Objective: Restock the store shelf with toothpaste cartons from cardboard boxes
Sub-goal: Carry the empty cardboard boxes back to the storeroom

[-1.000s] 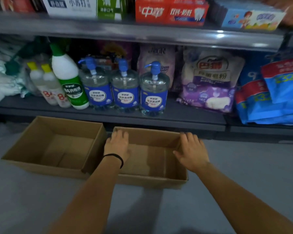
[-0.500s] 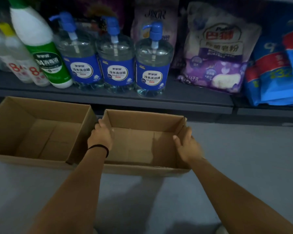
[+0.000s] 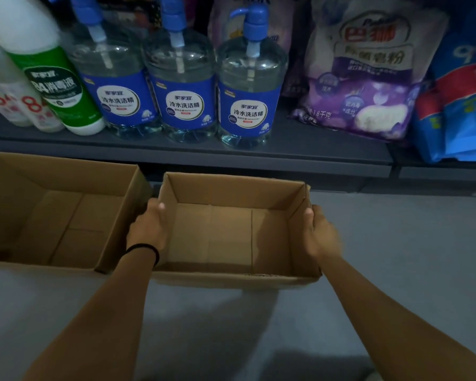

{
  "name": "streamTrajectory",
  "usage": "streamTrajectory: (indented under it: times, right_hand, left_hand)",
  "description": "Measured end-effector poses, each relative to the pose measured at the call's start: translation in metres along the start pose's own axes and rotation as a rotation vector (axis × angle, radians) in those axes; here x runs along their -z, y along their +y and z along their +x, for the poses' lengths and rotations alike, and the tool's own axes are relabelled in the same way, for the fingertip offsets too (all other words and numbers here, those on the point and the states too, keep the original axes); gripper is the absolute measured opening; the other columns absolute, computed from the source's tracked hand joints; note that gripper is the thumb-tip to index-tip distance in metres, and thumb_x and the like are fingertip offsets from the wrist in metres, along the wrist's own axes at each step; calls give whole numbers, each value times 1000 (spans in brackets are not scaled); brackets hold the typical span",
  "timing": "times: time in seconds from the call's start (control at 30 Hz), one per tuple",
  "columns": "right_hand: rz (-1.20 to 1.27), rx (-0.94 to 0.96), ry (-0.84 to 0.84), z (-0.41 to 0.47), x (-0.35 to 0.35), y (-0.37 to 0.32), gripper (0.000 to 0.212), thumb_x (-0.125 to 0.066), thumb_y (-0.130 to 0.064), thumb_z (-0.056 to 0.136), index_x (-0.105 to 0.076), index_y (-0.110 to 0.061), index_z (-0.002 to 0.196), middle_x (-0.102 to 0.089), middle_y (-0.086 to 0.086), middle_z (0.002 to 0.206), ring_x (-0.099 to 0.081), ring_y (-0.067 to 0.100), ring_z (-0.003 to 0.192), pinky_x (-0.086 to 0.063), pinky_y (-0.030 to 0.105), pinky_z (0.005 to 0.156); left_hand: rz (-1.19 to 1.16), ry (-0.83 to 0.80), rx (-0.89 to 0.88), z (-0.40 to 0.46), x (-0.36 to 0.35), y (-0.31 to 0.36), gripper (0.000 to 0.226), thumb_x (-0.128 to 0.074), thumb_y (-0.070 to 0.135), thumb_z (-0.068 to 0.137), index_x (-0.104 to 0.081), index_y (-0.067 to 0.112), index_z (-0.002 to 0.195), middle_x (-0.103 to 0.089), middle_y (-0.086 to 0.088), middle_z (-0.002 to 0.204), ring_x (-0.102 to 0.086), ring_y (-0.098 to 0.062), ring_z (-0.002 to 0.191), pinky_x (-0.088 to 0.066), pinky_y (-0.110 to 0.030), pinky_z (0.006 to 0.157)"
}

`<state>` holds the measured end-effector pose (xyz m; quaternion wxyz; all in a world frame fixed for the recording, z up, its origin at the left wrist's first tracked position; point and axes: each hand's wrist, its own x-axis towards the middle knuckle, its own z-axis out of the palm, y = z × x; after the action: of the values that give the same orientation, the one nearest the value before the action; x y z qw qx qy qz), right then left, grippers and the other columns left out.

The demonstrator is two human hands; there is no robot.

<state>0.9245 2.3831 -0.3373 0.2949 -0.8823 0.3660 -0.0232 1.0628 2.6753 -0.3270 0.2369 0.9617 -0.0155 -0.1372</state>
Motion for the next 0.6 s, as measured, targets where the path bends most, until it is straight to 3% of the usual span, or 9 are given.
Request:
streamTrajectory:
  times: [0.13,0.33,0.6]
  right_hand:
    - [5,-13,9,7,-1,3,42,-20,-38,104,-48,-12,120,-63,20,106,-59,41,97,-44,45,80]
    - [-9,-92,11,-9,35,11,45,-20,-39,104,-47,-10,126,-63,24,105,-60,44,96,-45,47,80]
    - [-42,-291,22,-81,180,2,44,-22,-35,104,-46,-10,132,-62,28,111,-57,48,100,-43,47,80]
  left_hand:
    - [4,7,-27,4,3,11,32,-20,32,103,-40,11,117,-54,-6,81,-52,-27,75,-42,-40,71]
    - [97,-39,-44,-14,31,50,37,-16,38,102,-39,14,118,-62,-21,102,-57,-42,94,-44,-47,82]
    - [197,-207,-96,-84,109,159,37,-18,33,103,-38,11,125,-59,-27,113,-54,-45,105,-40,-46,87]
